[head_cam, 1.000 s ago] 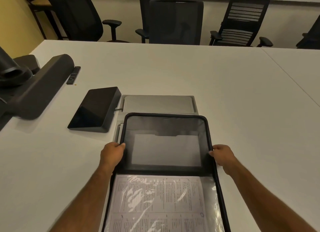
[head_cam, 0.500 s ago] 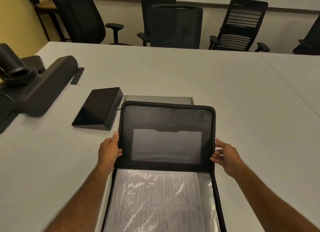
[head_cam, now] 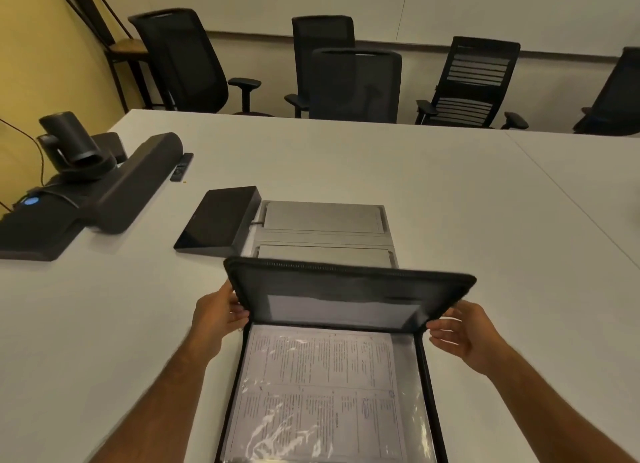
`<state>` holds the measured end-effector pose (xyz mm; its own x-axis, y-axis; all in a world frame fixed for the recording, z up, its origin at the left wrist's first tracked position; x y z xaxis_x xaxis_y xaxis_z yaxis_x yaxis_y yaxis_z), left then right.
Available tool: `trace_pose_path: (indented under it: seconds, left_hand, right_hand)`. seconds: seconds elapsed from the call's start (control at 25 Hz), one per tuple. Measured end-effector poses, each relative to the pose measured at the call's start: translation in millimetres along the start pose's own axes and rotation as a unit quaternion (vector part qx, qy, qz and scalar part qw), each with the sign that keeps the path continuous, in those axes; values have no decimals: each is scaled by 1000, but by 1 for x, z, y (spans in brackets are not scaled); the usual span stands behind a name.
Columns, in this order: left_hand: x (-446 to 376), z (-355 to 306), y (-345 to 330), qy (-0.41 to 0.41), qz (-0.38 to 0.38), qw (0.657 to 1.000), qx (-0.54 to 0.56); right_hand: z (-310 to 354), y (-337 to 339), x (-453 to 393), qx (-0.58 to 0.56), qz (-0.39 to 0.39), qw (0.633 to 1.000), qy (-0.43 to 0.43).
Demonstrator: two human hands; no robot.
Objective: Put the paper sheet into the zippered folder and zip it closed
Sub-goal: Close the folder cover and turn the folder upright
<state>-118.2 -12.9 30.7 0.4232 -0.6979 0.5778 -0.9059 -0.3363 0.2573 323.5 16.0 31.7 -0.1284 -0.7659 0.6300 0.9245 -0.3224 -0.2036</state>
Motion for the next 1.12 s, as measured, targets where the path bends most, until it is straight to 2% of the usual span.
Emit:
trace_pose_path:
  seconds: [0.16, 0.28, 0.52, 0.64, 0.76, 0.88, 1.0, 1.08, 1.12]
  left_hand:
    - [22, 20, 22, -27, 23, 999, -13]
    - [37, 35, 32, -33, 26, 994, -100]
    - [52, 79, 38, -53, 36, 980, -189]
    - [58, 95, 32, -82, 23, 953, -291]
    - [64, 107, 23, -124, 11, 915, -384]
    - [67, 114, 15, -145, 17, 891, -430]
    - [62, 114, 14, -155, 19, 872, -464]
    - [58, 110, 13, -173, 15, 844, -507]
    - [57, 106, 12, -188, 9, 825, -533]
  right_hand:
    - [-15, 16, 26, 7, 37, 999, 1]
    - [-30, 22, 41, 73, 51, 996, -18]
    - [-71, 41, 58, 194, -11, 980, 33]
    - [-92, 41, 63, 278, -52, 958, 51]
    - [-113, 33, 71, 371, -59, 922, 94]
    - [-130, 27, 75, 424, -60, 891, 151]
    - [-137, 24, 78, 443, -64, 880, 158]
    - [-134, 21, 81, 479, -73, 861, 155]
    - [-132, 18, 85, 511, -83, 839, 170]
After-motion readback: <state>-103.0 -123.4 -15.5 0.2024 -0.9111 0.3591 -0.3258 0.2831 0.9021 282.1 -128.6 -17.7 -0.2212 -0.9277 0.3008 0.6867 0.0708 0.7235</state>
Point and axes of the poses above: each hand's wrist, its own x-axis away from the middle knuckle, its own y-axis out of the back of the hand, z = x × y, the point moved 2 cm from there along -x, towards the middle knuckle, and after that the axes turned 13 degrees about -x, right-handed, at the moved point
